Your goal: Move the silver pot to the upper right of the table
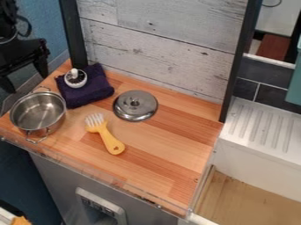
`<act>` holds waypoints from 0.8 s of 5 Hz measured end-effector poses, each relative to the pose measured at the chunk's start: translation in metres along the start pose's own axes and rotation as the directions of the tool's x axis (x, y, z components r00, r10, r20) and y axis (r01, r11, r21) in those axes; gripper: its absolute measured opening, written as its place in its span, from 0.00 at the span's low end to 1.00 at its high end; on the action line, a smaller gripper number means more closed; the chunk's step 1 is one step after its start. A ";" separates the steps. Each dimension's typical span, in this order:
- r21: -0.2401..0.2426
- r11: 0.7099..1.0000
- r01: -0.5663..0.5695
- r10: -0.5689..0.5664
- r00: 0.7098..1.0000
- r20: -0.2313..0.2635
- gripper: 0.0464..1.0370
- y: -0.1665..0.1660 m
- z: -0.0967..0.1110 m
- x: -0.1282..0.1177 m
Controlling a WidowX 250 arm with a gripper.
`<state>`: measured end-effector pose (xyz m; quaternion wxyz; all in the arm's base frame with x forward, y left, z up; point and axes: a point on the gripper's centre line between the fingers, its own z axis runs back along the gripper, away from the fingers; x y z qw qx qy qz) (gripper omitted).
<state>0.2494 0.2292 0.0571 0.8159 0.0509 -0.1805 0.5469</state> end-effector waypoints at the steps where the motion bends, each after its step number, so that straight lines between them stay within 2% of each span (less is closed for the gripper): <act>1: 0.038 0.997 -0.060 0.060 0.998 0.012 0.96 0.027 -0.002 0.010; 2: 0.071 0.996 -0.046 0.047 0.999 -0.005 0.96 0.034 -0.014 0.009; 4: 0.087 0.996 -0.003 0.007 0.999 -0.048 0.96 0.033 -0.041 0.011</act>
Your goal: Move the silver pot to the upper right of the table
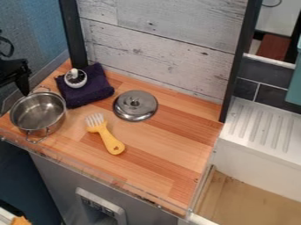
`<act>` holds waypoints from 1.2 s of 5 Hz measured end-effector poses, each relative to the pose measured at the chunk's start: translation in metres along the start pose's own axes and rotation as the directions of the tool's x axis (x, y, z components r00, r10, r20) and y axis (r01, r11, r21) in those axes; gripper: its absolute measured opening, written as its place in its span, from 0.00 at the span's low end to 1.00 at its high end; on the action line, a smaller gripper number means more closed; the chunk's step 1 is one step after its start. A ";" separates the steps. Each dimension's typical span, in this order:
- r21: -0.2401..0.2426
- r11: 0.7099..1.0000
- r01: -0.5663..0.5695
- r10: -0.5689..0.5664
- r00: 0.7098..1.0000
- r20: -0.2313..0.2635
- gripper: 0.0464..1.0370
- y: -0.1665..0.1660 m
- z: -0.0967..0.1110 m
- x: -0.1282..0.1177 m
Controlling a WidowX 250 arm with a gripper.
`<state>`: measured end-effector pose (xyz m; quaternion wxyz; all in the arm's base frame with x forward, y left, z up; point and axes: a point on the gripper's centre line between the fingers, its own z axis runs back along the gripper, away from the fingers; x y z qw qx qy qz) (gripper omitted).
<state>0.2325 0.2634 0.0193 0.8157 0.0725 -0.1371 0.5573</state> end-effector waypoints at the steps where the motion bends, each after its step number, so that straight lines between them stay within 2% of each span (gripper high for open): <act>1: -0.009 0.999 0.030 -0.031 0.999 -0.032 0.96 -0.003 -0.014 -0.003; 4: 0.043 0.996 0.072 -0.068 0.993 -0.091 0.96 -0.002 -0.049 -0.004; 5: 0.066 0.994 0.091 -0.084 0.991 -0.102 0.90 -0.004 -0.055 -0.007; 6: 0.066 0.993 0.100 -0.094 0.991 -0.093 0.61 -0.008 -0.055 -0.007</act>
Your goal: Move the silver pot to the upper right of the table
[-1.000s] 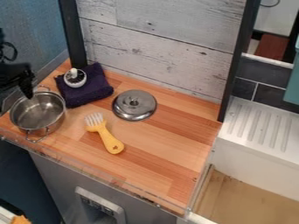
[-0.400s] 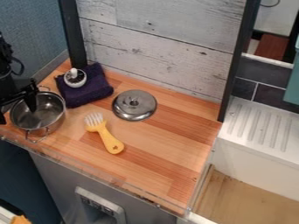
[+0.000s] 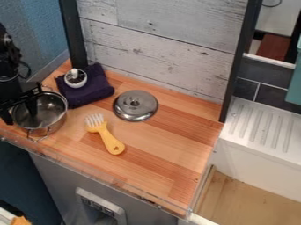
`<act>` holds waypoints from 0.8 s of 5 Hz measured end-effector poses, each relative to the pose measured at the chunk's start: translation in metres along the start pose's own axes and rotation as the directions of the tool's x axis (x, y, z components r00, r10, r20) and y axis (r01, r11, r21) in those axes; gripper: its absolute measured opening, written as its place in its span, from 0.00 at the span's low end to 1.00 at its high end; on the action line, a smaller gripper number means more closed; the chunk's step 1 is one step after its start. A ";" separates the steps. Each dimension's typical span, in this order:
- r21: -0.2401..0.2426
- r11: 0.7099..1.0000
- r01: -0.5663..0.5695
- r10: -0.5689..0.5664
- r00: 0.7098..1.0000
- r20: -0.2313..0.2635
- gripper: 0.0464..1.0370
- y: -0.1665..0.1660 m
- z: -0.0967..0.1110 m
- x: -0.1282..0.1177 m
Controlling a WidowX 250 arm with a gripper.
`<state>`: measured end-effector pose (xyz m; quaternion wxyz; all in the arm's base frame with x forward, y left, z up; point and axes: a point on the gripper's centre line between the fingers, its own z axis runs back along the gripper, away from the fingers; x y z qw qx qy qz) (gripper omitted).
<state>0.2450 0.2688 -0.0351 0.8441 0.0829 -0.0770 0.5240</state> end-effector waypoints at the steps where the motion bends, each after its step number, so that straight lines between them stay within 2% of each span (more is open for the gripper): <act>1: 0.005 1.000 -0.008 0.008 1.000 0.005 0.30 0.001 0.000 0.000; 2: 0.009 1.000 -0.016 0.016 1.000 0.012 0.10 0.001 0.000 0.001; 3: 0.008 1.000 -0.029 0.028 1.000 0.010 0.05 0.001 -0.001 -0.002; 4: -0.012 0.999 -0.039 0.039 0.999 0.025 0.04 0.002 0.011 -0.005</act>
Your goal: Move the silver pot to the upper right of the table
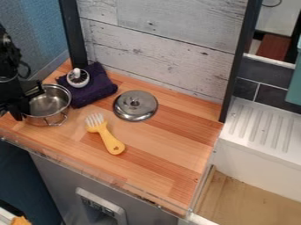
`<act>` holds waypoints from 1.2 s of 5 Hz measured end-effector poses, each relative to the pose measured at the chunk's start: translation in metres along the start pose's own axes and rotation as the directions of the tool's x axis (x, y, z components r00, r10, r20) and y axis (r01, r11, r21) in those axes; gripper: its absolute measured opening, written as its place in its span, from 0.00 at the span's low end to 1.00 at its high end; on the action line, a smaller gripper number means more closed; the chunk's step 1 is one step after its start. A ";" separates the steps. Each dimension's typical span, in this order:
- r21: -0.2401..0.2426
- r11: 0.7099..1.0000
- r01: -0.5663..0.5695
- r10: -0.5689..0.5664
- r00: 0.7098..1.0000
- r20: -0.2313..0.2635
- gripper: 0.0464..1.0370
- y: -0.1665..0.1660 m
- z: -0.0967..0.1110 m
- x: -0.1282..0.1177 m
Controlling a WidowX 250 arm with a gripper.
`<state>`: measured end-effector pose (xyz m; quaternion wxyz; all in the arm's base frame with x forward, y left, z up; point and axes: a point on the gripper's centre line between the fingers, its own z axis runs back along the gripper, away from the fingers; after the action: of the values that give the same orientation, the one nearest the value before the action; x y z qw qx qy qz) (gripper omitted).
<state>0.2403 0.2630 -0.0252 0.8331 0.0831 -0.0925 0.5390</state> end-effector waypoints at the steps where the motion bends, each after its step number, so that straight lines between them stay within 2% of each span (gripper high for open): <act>1: -0.022 1.000 -0.019 0.019 1.000 0.019 0.03 0.001 0.016 0.000; 3: -0.119 0.991 -0.055 0.061 0.997 0.050 0.03 -0.004 0.055 -0.001; 4: -0.205 0.979 0.016 -0.005 0.999 0.052 0.02 -0.031 0.080 -0.017; 6: -0.291 0.945 0.151 -0.137 0.988 0.067 0.02 -0.101 0.097 -0.053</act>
<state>0.3049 0.1526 0.0522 0.8710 -0.0235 -0.1847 0.4547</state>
